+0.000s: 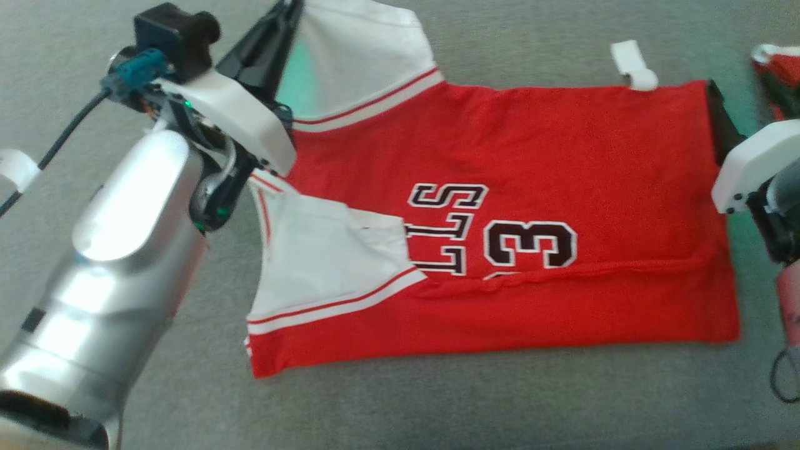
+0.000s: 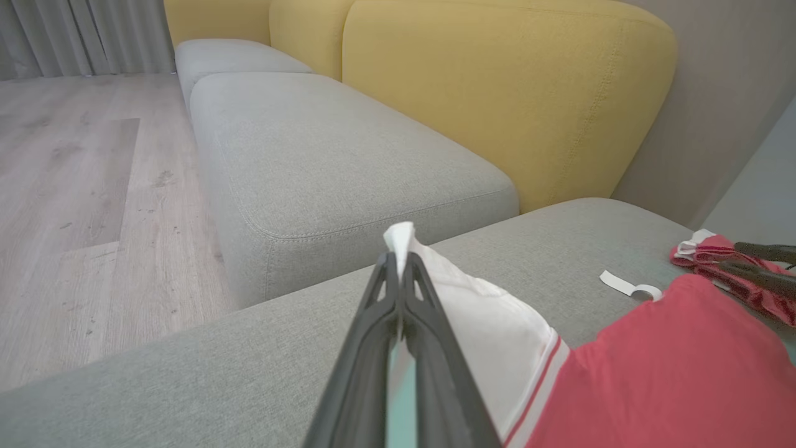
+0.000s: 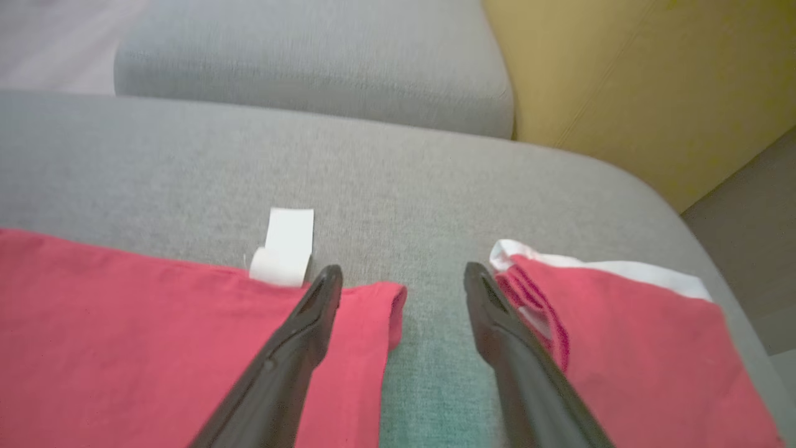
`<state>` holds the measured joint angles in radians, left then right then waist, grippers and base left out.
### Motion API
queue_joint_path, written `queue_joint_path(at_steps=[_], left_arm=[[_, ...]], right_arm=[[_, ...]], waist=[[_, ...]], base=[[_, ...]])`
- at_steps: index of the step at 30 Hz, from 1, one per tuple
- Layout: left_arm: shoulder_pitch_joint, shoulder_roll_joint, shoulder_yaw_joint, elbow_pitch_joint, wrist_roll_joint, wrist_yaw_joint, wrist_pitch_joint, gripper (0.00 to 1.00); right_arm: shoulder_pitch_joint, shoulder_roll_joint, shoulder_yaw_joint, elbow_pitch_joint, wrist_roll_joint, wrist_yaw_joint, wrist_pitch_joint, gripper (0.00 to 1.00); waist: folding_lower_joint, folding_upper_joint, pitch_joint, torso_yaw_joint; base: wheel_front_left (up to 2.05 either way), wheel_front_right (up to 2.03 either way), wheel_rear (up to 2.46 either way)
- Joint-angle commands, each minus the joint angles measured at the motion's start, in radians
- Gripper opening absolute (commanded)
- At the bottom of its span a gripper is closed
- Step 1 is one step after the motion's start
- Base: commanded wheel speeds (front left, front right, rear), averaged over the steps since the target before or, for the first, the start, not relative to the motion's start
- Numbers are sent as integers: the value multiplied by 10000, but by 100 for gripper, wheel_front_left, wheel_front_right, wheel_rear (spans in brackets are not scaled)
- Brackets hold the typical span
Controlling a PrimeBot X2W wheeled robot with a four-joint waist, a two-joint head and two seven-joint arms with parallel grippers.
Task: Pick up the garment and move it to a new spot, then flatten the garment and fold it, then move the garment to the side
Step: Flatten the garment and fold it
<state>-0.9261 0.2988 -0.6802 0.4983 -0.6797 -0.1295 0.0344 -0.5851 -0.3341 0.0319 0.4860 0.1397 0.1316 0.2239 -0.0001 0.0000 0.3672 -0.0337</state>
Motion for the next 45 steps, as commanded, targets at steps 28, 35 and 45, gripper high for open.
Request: queue_joint_path(at_steps=[28,35,45], left_arm=[[198,928,343,-1778,6,1089,476,0],[-748,1217,583,-801,562,1266,-159,0],[-2641,793,468,1106,1344,1133,-1321,0]], right_arm=[[-3106,-1101,2918,4202,1443,-9,-1361,0],[-3968,-810,2906,3800,2662,-9,-2422,0],[-4961,-478,2969,3681,3848,-9,-3506,0]], waist=[[1,0,197,366],[1,0,342,39],[1,0,585,-184]], base=[[0,0,0],[0,0,0],[0,0,0]])
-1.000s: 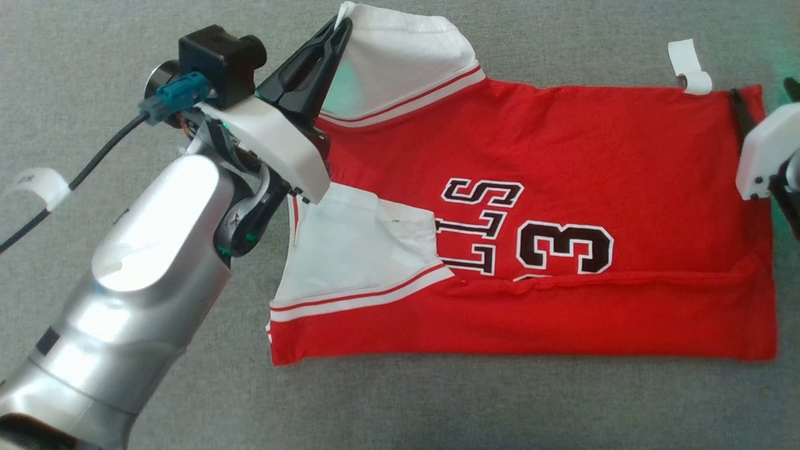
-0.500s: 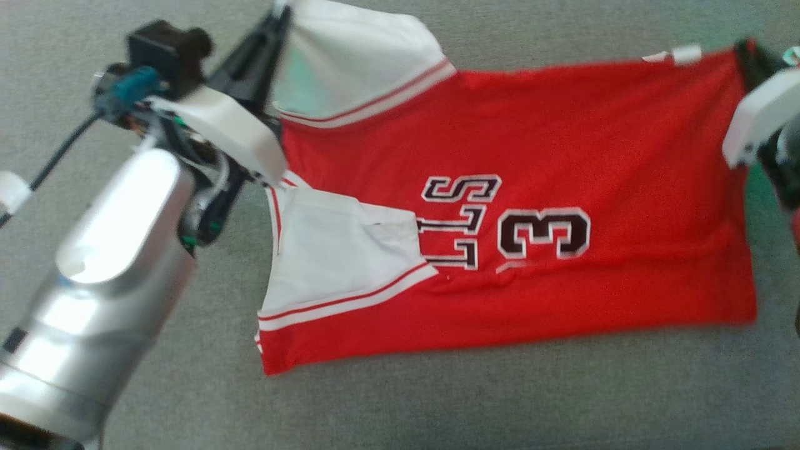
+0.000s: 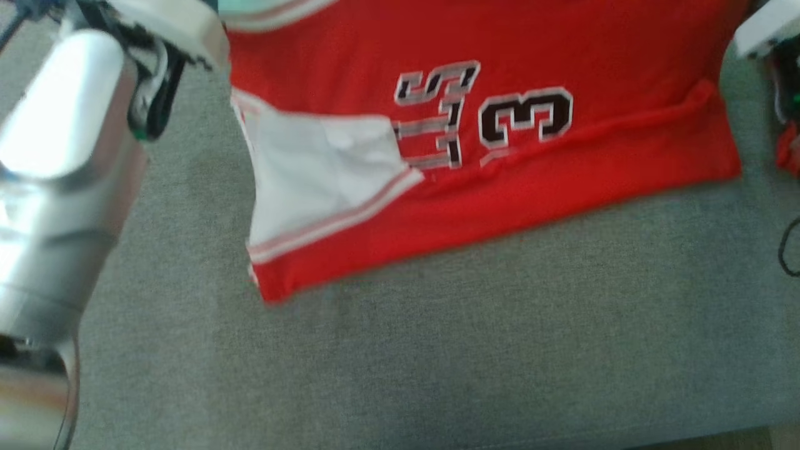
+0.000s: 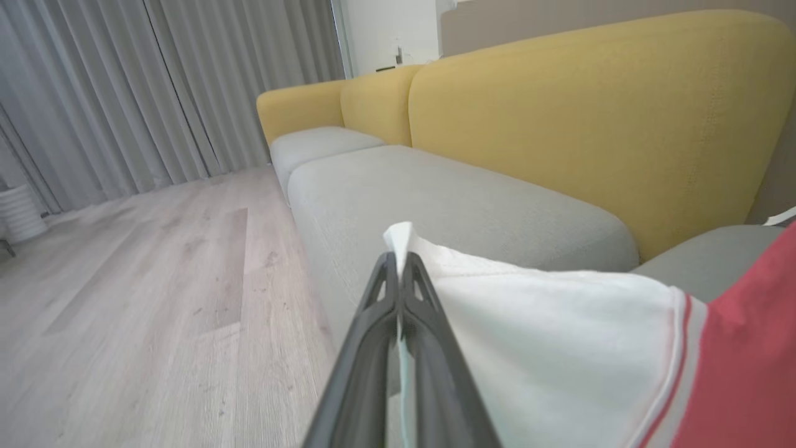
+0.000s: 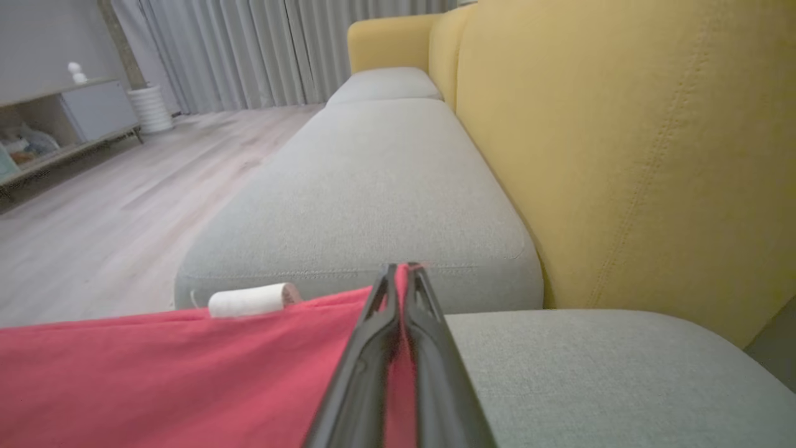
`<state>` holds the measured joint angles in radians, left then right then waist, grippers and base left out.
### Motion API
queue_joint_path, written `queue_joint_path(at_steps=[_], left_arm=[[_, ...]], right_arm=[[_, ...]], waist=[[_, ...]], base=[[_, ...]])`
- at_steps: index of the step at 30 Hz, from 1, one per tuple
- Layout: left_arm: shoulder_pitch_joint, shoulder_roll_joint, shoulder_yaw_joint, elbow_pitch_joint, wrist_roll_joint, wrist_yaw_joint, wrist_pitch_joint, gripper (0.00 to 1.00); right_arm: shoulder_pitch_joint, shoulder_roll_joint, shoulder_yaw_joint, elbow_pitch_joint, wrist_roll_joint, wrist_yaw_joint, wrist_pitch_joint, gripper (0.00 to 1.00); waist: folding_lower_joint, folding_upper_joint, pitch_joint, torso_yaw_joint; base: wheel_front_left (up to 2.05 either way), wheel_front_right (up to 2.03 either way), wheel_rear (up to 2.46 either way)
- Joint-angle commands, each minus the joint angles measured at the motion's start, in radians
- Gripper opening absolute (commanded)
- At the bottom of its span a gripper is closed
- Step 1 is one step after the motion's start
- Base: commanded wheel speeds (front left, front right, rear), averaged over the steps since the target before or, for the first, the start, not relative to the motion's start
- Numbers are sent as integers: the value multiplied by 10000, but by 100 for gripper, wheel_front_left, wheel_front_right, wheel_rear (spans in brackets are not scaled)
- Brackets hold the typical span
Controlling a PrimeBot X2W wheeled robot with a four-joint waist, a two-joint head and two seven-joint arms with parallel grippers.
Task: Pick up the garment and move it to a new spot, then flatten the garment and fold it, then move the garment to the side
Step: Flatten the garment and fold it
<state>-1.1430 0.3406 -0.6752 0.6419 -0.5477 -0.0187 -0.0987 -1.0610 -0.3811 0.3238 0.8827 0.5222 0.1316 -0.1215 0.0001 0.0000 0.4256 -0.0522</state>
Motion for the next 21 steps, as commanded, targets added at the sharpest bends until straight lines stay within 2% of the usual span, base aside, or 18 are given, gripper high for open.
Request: queue_joint_path(at_steps=[1,4,7,13,18,21], left_arm=[[-653,320,419,-95,109,48,-194,0],[-972,62,389,537,141,-70,-605,0],[-982,-137,217,984,94,-404,-768,0],[-433,-358,185,1430,-546,-819,-633,0],[354,-235,-82,1035,-1198,-1040,159,0],[842,176,-400,393,-1233,-1076,528,0]], right_arm=[[-284,27,-2,-239,168,-9,-185,0],[-400,81,26,-110,470,-9,-449,0],[-344,-17,266,-26,623,-9,-605,0],[203,-421,842,-2,1128,-9,-704,0],[828,-842,1409,-180,1706,-9,-506,0],[1212,-1124,1706,-259,2064,-9,-339,0]], waist=[[-1,0,6,4],[-1,0,-15,38],[-1,0,-90,117],[-1,0,-487,383],[-1,0,-916,543],[-1,0,-1139,606]], base=[[0,0,0],[0,0,0],[0,0,0],[0,0,0],[0,0,0],[0,0,0]])
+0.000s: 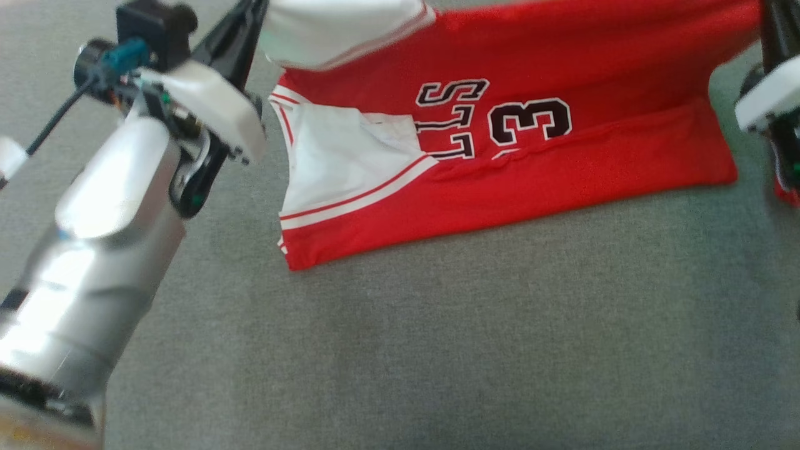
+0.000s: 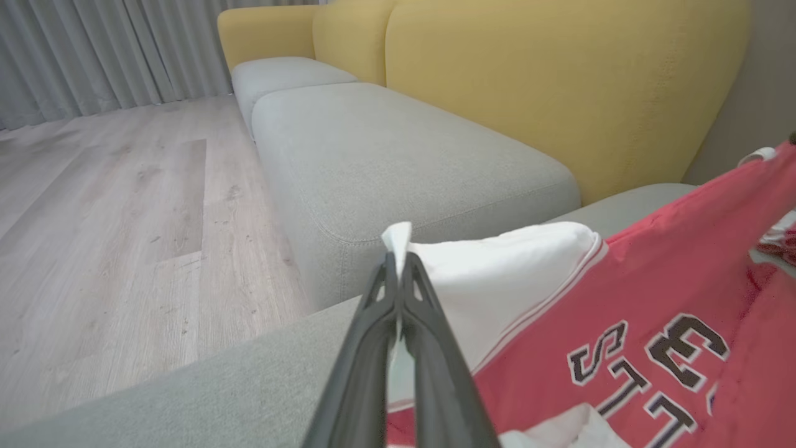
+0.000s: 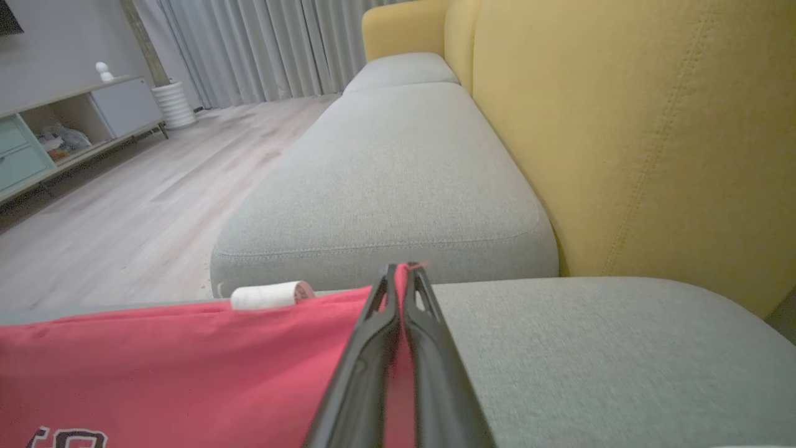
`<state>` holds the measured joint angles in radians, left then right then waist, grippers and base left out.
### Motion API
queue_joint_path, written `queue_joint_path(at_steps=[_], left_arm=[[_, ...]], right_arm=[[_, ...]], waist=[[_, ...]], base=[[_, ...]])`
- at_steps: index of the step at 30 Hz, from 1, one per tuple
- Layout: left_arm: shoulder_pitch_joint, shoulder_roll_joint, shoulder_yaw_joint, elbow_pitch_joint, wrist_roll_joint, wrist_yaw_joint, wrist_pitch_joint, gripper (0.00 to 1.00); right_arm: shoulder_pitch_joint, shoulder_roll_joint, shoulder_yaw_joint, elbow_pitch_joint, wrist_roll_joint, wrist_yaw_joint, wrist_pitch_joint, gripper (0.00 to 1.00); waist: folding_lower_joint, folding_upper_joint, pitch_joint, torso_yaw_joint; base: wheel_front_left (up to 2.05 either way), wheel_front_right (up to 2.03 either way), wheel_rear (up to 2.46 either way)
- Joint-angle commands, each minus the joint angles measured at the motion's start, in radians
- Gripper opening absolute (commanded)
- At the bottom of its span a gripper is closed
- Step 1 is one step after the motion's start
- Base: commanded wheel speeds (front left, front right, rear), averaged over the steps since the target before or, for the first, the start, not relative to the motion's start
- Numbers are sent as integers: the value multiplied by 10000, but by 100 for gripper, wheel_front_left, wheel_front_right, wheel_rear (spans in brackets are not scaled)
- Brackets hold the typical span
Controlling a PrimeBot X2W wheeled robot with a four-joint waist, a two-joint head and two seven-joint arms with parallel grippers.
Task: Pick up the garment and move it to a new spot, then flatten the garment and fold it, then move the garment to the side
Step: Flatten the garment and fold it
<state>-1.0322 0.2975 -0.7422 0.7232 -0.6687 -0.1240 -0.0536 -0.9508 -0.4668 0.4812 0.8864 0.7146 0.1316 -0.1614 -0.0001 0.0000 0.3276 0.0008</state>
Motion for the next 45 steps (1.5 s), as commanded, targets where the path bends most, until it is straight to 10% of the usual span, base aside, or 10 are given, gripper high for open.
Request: queue_joint_path(at_steps=[1,20,35,36,37,38,45], left_arm=[[-65,716,210,-661,-106,-29,231,0],[3267,3050,-1023,-5516,-1906,246,4782,0],[3508,3596,-1259,-6726,-1792,819,5583,0],[3510,3583,-1297,-6698,-1719,829,5549,34],[3521,3559,-1318,-6654,-1674,846,5502,86],[3537,3526,-1331,-6608,-1644,869,5452,100],[3490,3136,-856,-6362,-1473,1314,4283,100]], right_arm=[[245,-366,240,-315,250,-9,121,0],[1610,-2242,3478,-520,859,-9,2516,0],[1330,-2379,4499,-668,1599,-9,3013,0],[1298,-2363,4500,-610,1686,-9,3021,0],[1286,-2327,4483,-509,1793,-9,3073,80],[1280,-2285,4463,-393,1911,-9,3175,100],[1112,-2215,3829,-213,3074,-9,2882,100]], waist=[[1,0,-228,105],[1,0,-812,145],[1,0,-536,-87],[1,0,-515,-104],[1,0,-504,-123],[1,0,-502,-144],[1,0,-738,-290]], base=[[0,0,0],[0,0,0],[0,0,0],[0,0,0],[0,0,0],[0,0,0],[0,0,0]])
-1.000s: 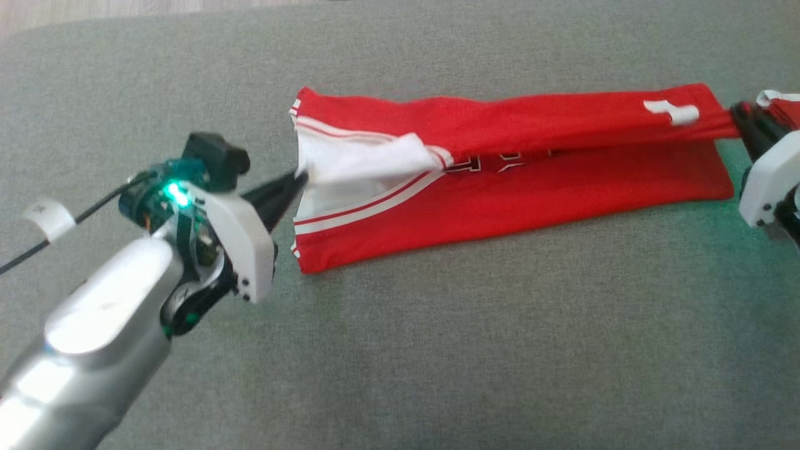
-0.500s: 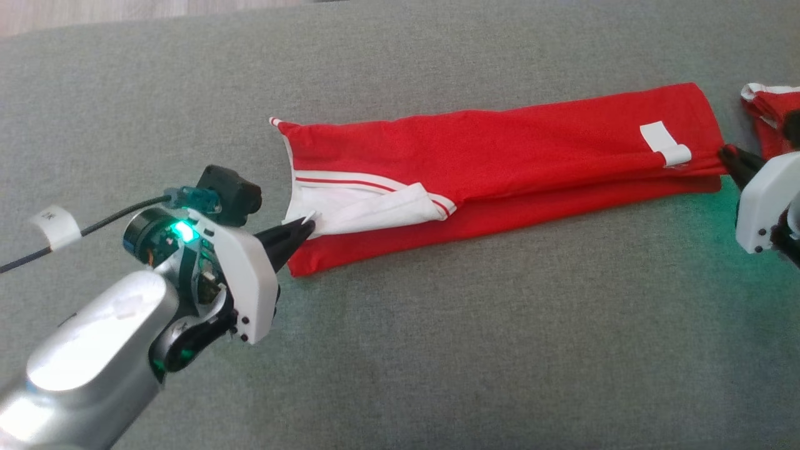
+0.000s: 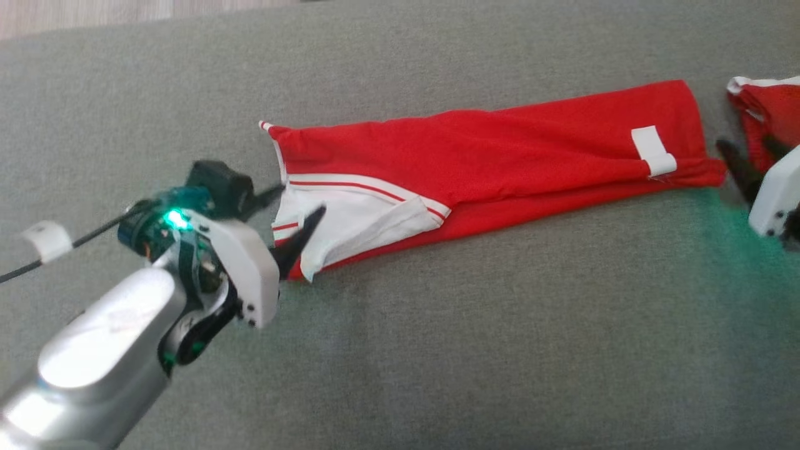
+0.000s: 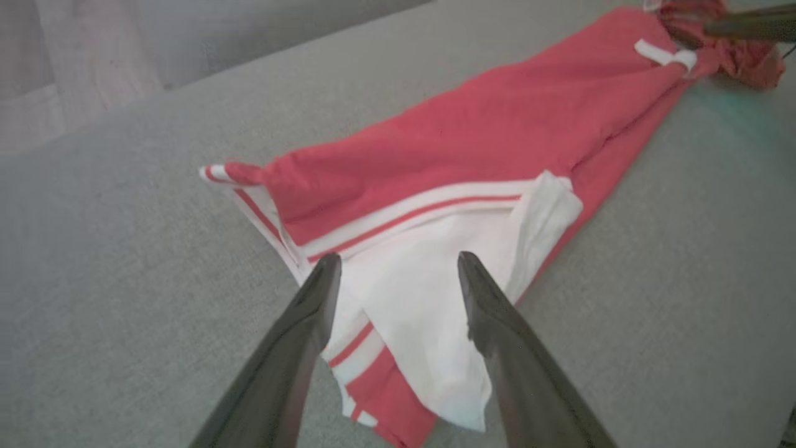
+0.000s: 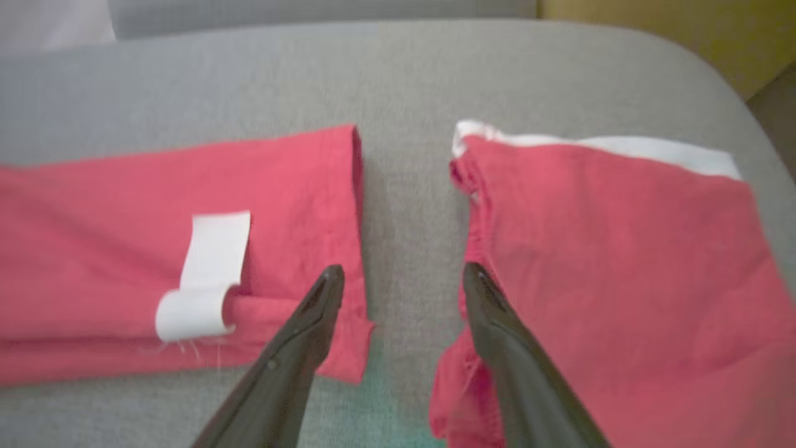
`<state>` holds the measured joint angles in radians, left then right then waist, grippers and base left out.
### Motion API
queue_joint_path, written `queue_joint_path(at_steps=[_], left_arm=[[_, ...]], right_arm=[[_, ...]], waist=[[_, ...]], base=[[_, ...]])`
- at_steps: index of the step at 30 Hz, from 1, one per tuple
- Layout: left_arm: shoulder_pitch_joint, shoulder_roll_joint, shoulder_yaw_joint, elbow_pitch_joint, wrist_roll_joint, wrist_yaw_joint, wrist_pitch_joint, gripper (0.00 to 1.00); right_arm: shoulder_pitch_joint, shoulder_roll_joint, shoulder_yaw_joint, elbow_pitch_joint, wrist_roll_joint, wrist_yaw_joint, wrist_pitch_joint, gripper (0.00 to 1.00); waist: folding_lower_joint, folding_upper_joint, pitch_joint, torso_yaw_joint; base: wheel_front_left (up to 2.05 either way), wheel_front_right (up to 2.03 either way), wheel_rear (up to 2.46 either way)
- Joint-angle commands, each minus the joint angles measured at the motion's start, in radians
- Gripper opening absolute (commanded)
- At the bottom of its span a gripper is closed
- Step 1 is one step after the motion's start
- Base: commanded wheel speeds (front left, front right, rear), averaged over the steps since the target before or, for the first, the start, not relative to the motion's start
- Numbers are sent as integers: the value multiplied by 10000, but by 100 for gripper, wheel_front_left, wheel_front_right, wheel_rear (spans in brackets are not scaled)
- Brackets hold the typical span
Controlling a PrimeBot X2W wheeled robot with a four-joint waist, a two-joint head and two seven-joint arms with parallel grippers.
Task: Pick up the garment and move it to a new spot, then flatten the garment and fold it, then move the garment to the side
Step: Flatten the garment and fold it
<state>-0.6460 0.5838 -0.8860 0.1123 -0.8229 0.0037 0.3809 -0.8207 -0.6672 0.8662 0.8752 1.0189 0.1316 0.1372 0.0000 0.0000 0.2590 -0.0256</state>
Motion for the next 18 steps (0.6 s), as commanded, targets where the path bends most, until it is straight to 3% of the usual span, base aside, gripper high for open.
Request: queue_joint_path(at_steps=[1,10,13,18], left_arm=[[-401,199,739,-247,88,155,-342,100],[-253,-553,2449,-43,2,1350,-3377,100],[24,-816,2958,3,-5,1707,-4496,100],[629,-1140,3470,93,-58,2066,-5752,100]], right_arm=[[-227,-229,-124,-140,174,-9,-223,100],[-583,2,-1123,-938,604,-9,-2652,100],[-564,391,-1576,-1219,421,-9,-3655,100],[-260,1096,-2808,-1804,-123,-9,-3974,100]], waist=[[0,0,-111,-50],[0,0,-847,-240],[0,0,-1106,-292],[0,0,-1437,-342]], base=[[0,0,0],[0,0,0],[0,0,0],[0,0,0]])
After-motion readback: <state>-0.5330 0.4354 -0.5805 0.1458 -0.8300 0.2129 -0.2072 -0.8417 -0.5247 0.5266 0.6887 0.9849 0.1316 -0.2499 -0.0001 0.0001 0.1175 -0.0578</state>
